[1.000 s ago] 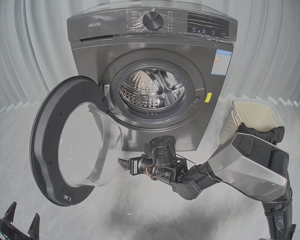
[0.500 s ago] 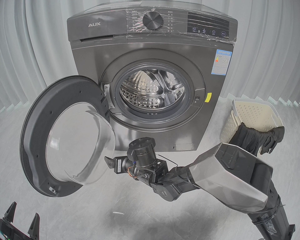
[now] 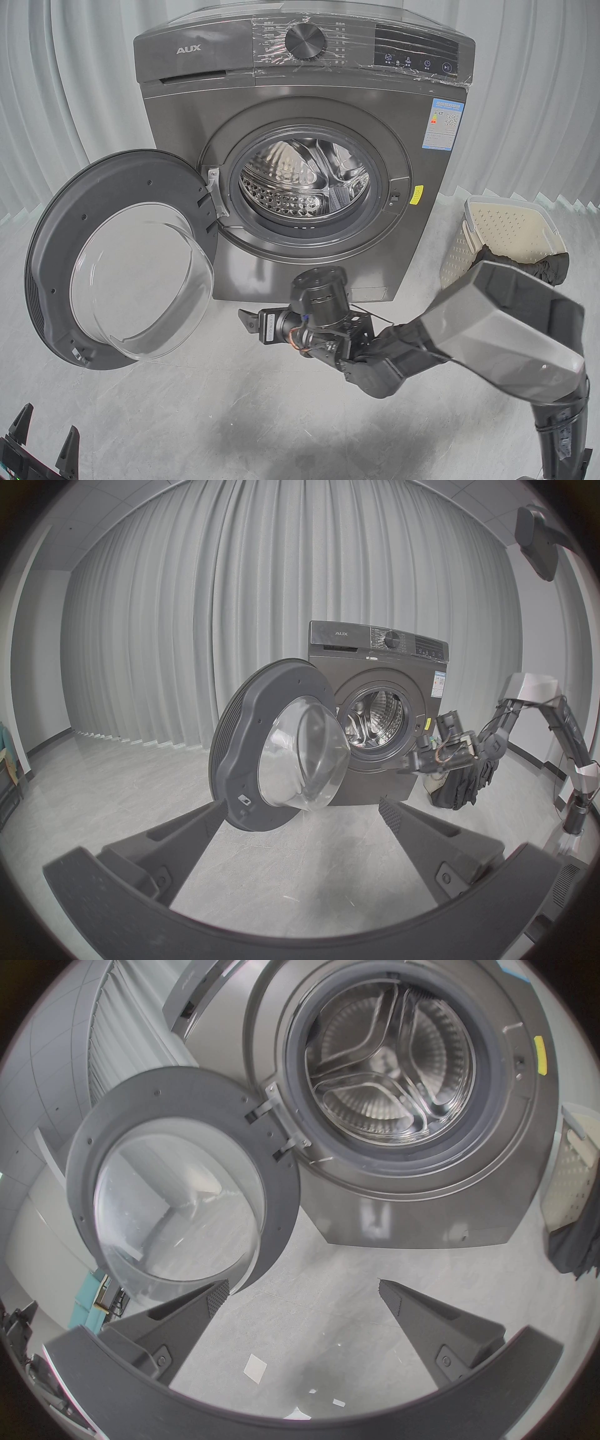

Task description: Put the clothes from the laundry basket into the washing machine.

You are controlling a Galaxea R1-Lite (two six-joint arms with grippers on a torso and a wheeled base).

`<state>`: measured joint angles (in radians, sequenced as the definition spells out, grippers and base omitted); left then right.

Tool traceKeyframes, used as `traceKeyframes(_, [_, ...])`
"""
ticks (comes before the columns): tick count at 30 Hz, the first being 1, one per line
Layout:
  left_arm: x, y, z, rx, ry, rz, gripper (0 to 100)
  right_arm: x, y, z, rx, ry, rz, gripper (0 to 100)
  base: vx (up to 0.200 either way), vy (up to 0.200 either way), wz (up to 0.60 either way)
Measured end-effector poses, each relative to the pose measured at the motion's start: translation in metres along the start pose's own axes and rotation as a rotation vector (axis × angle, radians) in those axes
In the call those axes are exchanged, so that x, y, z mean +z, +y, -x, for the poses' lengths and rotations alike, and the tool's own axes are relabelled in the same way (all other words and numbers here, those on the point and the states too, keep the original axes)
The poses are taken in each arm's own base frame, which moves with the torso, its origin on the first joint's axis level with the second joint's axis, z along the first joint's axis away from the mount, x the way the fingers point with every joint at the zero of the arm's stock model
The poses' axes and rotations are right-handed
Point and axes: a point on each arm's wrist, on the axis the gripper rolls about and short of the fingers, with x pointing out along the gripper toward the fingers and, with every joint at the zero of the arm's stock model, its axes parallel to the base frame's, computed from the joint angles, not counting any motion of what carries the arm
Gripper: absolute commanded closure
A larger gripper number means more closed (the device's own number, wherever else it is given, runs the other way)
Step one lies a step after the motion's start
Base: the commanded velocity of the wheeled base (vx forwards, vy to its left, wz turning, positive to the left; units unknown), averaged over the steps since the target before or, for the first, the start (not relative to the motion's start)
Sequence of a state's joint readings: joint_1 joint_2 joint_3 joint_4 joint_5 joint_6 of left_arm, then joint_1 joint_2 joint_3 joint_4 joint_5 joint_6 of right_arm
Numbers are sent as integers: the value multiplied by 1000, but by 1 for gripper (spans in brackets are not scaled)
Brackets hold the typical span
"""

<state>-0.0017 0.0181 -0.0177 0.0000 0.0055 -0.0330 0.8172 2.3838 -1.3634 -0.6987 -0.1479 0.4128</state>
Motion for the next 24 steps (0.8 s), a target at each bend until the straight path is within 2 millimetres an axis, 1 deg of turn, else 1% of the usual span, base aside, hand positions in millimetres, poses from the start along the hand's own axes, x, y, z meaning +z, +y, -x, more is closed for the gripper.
traceKeyframes(2, [0, 0, 0, 0, 0, 0, 0, 7, -5, 17, -10, -4, 6, 0, 0, 0, 0])
traceKeyframes(5, [0, 0, 0, 0, 0, 0, 0, 22, -17, 49, -30, -25, 29, 0, 0, 0, 0])
traceKeyframes(8, [0, 0, 0, 0, 0, 1, 0, 36, -27, 86, -46, -52, 55, 0, 0, 0, 0])
traceKeyframes(9, [0, 0, 0, 0, 0, 2, 0, 41, -31, 102, -53, -64, 62, 0, 0, 0, 0])
traceKeyframes(10, [0, 0, 0, 0, 0, 2, 0, 45, -33, 112, -57, -75, 66, 0, 0, 0, 0])
traceKeyframes(16, [0, 0, 0, 0, 0, 3, 0, 68, -54, 197, -101, -174, 118, 0, 0, 0, 0])
traceKeyframes(20, [0, 0, 0, 0, 0, 3, 0, 73, -72, 252, -155, -245, 152, 0, 0, 0, 0])
traceKeyframes(24, [0, 0, 0, 0, -1, 3, 0, 68, -88, 306, -226, -329, 171, 0, 0, 0, 0])
